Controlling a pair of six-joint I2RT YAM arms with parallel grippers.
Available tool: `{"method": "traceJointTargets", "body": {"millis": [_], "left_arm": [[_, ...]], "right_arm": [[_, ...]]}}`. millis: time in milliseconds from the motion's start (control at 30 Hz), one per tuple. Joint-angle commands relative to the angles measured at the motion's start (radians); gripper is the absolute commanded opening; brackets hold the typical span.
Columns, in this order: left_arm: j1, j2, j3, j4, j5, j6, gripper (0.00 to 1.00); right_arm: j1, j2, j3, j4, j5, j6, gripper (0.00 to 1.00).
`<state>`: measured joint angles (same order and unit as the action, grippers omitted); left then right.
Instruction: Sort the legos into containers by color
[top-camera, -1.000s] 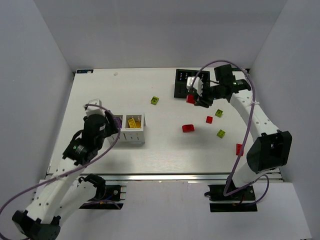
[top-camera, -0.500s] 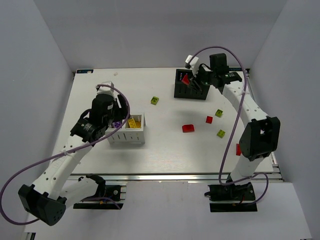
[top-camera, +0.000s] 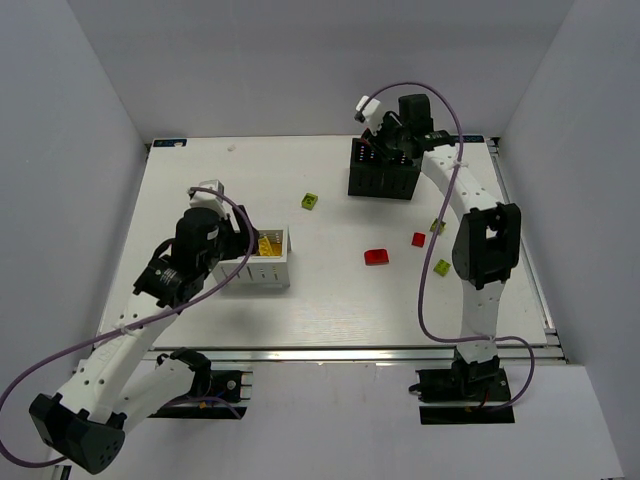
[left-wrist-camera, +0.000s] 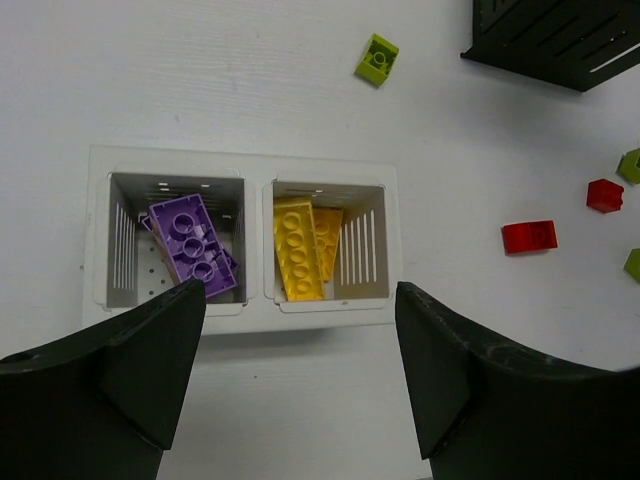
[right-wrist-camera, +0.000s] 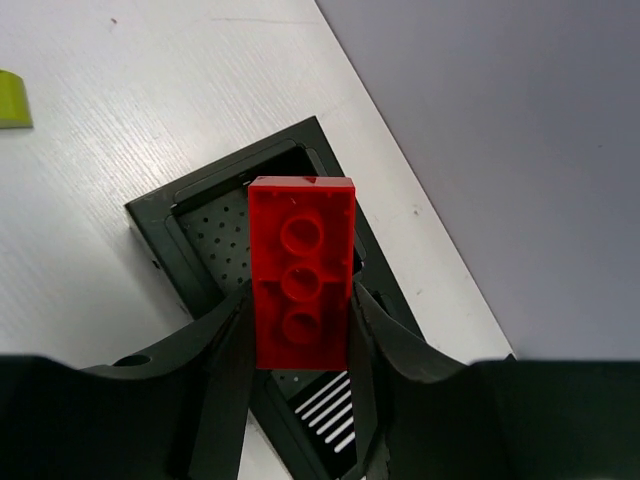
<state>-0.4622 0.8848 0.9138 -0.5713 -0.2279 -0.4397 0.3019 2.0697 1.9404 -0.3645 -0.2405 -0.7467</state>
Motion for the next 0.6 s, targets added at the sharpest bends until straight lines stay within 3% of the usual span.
{"method": "traceJointTargets", "body": {"millis": [0, 200, 300, 333, 400, 567], "left_arm": [[-0.006, -0.027, -0.013, -0.009, 0.004, -0.017, 0.86], [-0.006, -0.043, 0.003, 0.042, 0.128, 0.016, 0.9], [-0.006, -0.023, 0.008, 0.109, 0.226, 0.024, 0.92], [-0.006, -0.012, 0.008, 0.116, 0.301, 0.024, 0.92], [-0.006, 0.025, 0.011, 0.149, 0.352, 0.013, 0.93], [-0.015, 0.085, -0.003, 0.231, 0.49, -0.019, 0.94]], "right_arm": [[-0.015, 0.026, 0.057, 0.079, -0.003, 0.043, 0.04], [-0.023, 0.079, 0.072, 0.09, -0.075, 0.118, 0.14], [-0.024, 0.09, 0.065, 0.093, -0.115, 0.147, 0.29], [-0.029, 0.096, 0.065, 0.093, -0.124, 0.156, 0.4], [-0.033, 0.102, 0.065, 0.087, -0.144, 0.168, 0.5], [-0.032, 0.105, 0.072, 0.096, -0.161, 0.193, 0.59]]}}
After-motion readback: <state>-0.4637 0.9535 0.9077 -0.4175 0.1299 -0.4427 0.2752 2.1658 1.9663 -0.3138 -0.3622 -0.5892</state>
